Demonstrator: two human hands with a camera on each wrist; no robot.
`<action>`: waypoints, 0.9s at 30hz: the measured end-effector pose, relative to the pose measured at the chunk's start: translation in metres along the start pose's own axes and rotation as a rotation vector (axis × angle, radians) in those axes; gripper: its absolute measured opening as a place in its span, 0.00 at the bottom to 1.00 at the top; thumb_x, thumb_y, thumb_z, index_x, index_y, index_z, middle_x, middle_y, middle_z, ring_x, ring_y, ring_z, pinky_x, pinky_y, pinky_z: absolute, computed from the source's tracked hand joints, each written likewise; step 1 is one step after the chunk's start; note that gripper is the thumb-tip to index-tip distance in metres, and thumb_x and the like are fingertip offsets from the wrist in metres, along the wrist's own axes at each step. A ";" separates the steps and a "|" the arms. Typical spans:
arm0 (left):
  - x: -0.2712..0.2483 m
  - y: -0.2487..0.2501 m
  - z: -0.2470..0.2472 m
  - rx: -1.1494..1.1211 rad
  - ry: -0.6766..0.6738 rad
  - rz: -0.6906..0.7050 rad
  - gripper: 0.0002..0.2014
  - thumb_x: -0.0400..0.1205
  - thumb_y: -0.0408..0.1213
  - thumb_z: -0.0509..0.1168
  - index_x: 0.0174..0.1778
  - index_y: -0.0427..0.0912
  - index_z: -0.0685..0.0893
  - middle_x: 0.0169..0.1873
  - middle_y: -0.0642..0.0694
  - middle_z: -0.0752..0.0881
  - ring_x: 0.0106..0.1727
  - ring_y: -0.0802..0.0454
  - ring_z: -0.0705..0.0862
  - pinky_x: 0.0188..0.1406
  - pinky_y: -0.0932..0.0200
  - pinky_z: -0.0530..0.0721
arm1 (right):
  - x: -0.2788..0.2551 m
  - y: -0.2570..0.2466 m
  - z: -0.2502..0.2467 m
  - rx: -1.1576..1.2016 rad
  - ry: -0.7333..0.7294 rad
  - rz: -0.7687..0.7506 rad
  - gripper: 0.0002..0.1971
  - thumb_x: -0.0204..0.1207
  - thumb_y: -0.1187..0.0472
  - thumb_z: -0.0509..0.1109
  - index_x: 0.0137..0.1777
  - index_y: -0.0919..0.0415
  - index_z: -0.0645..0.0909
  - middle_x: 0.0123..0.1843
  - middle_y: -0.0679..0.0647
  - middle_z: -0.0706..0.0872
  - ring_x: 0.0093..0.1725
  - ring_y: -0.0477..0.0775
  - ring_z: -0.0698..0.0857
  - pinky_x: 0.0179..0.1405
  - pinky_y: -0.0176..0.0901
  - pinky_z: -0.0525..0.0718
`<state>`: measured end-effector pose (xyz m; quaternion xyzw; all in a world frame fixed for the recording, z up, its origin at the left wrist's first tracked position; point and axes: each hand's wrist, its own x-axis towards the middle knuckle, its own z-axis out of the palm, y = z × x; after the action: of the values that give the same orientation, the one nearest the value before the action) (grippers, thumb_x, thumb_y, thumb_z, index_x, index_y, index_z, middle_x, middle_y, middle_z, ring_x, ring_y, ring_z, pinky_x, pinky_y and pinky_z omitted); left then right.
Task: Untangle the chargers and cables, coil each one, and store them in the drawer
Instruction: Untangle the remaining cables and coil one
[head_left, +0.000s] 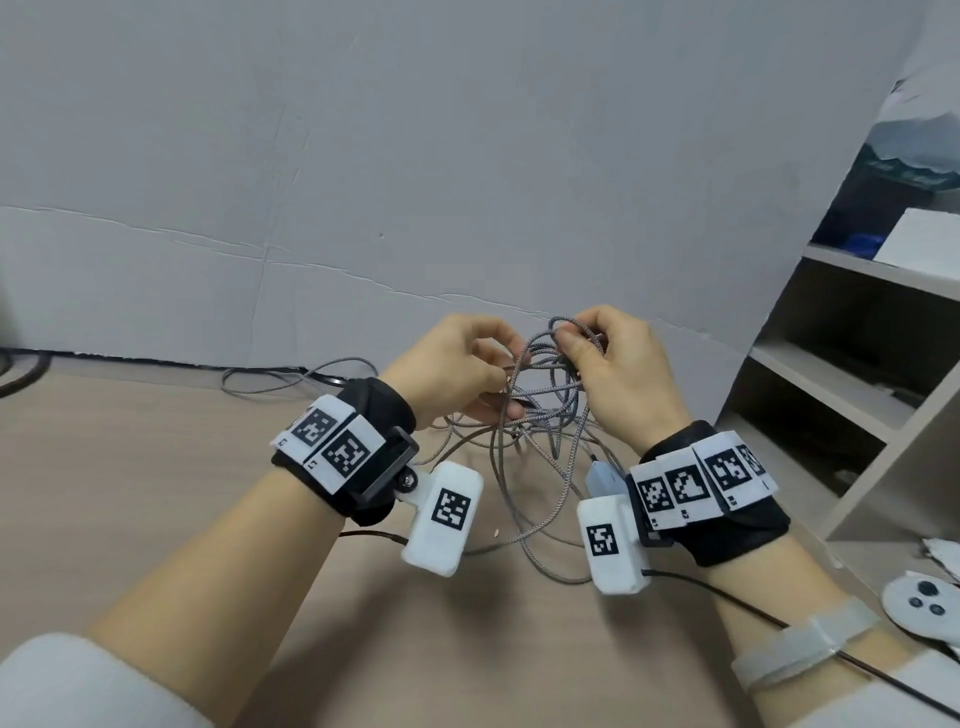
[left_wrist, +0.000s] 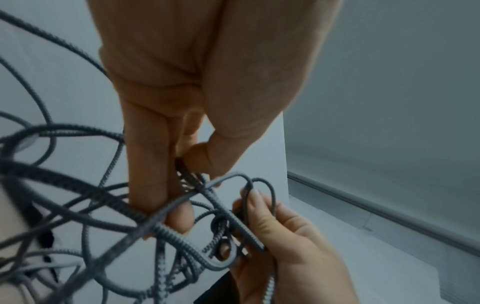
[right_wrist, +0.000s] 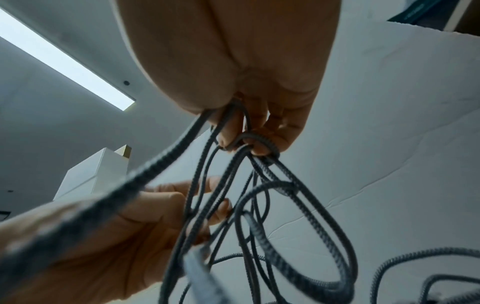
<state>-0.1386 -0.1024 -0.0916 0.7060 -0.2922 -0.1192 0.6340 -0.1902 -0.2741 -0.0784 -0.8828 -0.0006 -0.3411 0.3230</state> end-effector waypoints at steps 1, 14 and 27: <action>0.000 -0.001 0.001 0.031 -0.025 -0.005 0.16 0.83 0.14 0.54 0.54 0.33 0.83 0.40 0.44 0.80 0.32 0.45 0.90 0.39 0.50 0.93 | 0.001 0.002 0.001 0.032 0.017 0.024 0.06 0.84 0.59 0.70 0.44 0.53 0.83 0.36 0.43 0.86 0.35 0.37 0.81 0.37 0.30 0.76; 0.004 0.004 0.000 0.212 0.050 0.089 0.14 0.87 0.41 0.65 0.42 0.36 0.87 0.32 0.51 0.87 0.32 0.60 0.82 0.37 0.66 0.78 | -0.005 -0.005 0.000 0.231 -0.314 -0.005 0.09 0.85 0.68 0.67 0.56 0.59 0.87 0.47 0.52 0.92 0.45 0.47 0.89 0.49 0.39 0.87; 0.001 0.006 0.000 0.550 -0.068 0.501 0.11 0.86 0.42 0.68 0.42 0.45 0.93 0.53 0.52 0.82 0.52 0.58 0.82 0.53 0.66 0.79 | 0.001 0.003 -0.001 -0.428 -0.186 0.010 0.09 0.83 0.57 0.67 0.40 0.53 0.81 0.40 0.52 0.86 0.47 0.62 0.86 0.47 0.54 0.84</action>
<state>-0.1388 -0.1030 -0.0856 0.7522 -0.4979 0.0988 0.4202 -0.1894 -0.2772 -0.0789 -0.9588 0.0461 -0.2490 0.1286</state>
